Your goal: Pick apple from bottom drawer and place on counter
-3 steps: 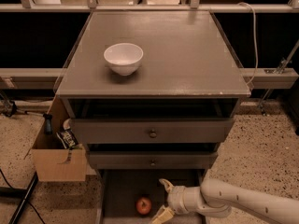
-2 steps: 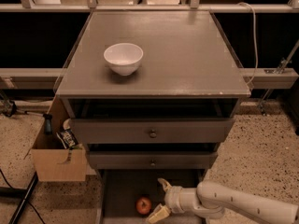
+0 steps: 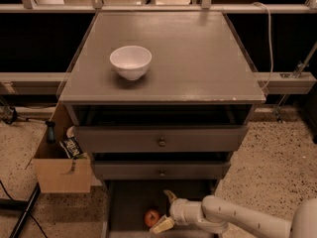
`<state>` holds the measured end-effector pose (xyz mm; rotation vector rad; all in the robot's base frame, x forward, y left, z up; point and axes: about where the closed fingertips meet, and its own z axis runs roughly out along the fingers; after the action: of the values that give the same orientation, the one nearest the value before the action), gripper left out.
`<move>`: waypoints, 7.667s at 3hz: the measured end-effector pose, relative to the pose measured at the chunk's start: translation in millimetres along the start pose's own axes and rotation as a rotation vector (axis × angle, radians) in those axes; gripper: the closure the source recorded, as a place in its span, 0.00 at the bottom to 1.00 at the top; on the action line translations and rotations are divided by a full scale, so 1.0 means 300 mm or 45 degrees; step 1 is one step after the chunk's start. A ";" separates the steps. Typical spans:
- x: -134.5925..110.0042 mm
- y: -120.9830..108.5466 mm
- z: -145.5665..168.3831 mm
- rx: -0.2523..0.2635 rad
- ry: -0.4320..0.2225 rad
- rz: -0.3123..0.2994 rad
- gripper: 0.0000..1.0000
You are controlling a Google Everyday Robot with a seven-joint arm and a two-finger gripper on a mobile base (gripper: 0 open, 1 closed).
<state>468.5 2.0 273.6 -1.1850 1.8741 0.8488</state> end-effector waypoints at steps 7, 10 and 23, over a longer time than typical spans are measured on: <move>0.233 -0.050 0.243 -0.103 0.108 -0.059 0.00; 0.384 -0.041 0.294 -0.117 0.207 -0.043 0.27; -0.436 -0.080 -0.949 0.217 0.066 -0.161 1.00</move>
Offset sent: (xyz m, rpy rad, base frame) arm 0.0329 0.0196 -0.0691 -0.0397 0.0472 0.0168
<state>460.2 -187.2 524.3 -1.2141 1.8510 0.5828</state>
